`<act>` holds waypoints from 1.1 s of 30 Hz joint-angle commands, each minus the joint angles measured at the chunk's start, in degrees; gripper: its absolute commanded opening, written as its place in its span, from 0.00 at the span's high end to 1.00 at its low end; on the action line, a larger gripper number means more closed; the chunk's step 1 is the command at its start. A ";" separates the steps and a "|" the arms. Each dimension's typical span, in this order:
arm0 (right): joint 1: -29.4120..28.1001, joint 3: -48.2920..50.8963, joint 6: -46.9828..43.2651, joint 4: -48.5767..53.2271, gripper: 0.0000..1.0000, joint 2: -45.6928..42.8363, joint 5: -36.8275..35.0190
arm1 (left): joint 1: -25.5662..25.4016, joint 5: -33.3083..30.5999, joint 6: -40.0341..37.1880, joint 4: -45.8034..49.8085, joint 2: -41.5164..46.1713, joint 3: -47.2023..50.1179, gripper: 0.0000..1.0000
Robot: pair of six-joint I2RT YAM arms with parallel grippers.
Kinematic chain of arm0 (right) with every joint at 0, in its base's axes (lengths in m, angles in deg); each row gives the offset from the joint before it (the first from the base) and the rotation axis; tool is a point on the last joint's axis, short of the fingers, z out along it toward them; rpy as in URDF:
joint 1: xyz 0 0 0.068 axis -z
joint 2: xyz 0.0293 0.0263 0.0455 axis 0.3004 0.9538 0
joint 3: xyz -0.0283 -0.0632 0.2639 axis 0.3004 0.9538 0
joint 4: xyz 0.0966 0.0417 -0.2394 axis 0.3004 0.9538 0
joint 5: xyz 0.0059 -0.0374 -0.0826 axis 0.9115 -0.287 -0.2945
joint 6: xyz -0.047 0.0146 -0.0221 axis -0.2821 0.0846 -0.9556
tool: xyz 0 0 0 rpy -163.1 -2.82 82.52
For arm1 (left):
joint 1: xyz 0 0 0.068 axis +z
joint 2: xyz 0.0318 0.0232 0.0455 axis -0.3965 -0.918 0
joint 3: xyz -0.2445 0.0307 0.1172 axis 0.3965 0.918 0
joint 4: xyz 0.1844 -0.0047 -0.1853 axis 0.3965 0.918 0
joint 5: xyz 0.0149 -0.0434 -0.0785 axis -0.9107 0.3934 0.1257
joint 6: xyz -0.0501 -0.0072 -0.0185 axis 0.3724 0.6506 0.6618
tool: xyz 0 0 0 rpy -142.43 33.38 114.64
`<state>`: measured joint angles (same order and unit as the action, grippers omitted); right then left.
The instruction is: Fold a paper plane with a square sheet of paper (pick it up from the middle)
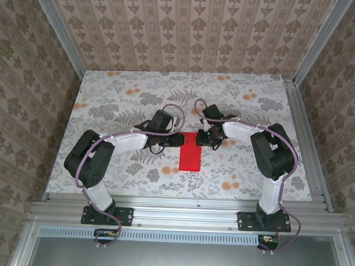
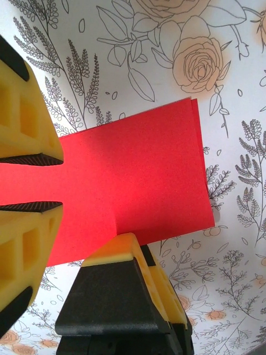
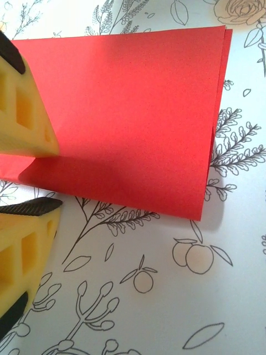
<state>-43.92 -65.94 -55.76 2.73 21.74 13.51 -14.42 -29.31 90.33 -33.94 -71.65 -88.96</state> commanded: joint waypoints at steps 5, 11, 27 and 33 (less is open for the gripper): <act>-0.72 0.31 2.75 1.45 0.69 2.74 -2.76 | 0.03 1.14 1.28 -0.77 -1.06 0.41 0.73; -0.99 0.68 3.35 1.44 0.69 2.52 -3.39 | -0.19 1.45 1.52 -0.99 -1.57 0.37 0.73; -1.97 1.53 6.12 1.09 0.67 2.27 -5.80 | -1.74 1.76 2.67 -2.44 -3.58 -0.07 0.73; -2.13 1.76 6.84 1.11 0.66 2.45 -6.16 | -2.24 2.15 3.36 -3.57 -4.81 -0.12 0.73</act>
<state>-45.40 -65.94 -50.40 2.63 21.74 9.75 -16.10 -28.41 92.34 -36.45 -75.32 -88.96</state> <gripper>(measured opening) 0.337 0.266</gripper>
